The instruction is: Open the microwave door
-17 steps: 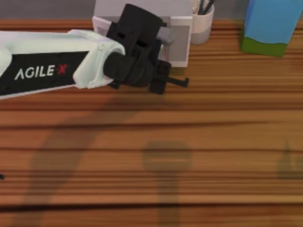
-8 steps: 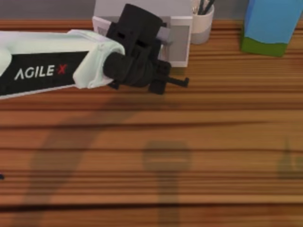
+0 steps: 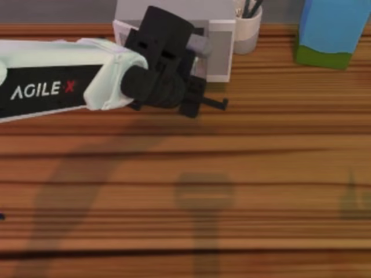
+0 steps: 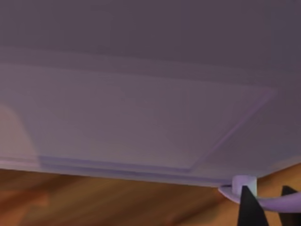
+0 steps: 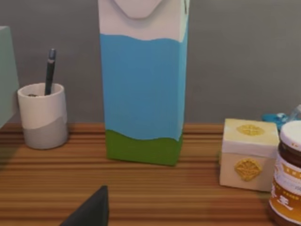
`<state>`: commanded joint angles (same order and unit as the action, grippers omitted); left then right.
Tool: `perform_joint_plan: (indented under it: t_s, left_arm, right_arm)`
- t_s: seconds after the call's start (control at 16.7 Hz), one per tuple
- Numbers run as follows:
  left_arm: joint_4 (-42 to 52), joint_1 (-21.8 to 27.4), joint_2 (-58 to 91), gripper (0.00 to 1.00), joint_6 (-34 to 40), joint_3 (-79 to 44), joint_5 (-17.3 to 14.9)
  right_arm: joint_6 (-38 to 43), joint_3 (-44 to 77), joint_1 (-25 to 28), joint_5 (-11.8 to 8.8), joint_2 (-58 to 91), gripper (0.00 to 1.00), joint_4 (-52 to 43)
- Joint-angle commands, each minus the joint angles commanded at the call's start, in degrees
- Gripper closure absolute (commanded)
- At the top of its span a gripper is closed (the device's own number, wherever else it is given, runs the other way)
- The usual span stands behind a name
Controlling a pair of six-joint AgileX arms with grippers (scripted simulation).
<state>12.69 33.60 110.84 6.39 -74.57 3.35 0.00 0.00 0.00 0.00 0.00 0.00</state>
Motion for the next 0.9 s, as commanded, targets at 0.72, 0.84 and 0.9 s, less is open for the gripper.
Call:
perform_joint_plan:
  t_s: [0.72, 0.84, 0.9]
  left_arm:
    - [-0.1, -0.3, -0.3, 1.0, -0.7, 0.6, -0.4]
    - [-0.1, -0.3, -0.3, 1.0, -0.7, 0.6, -0.4]
    - [-0.1, -0.3, -0.3, 1.0, -0.7, 0.6, -0.4]
  right_arm:
    - [0.0, 0.0, 0.0, 0.0, 0.0, 0.0, 0.0]
    - [0.0, 0.0, 0.0, 0.0, 0.0, 0.0, 0.0]
    - [0.0, 0.0, 0.0, 0.0, 0.0, 0.0, 0.0]
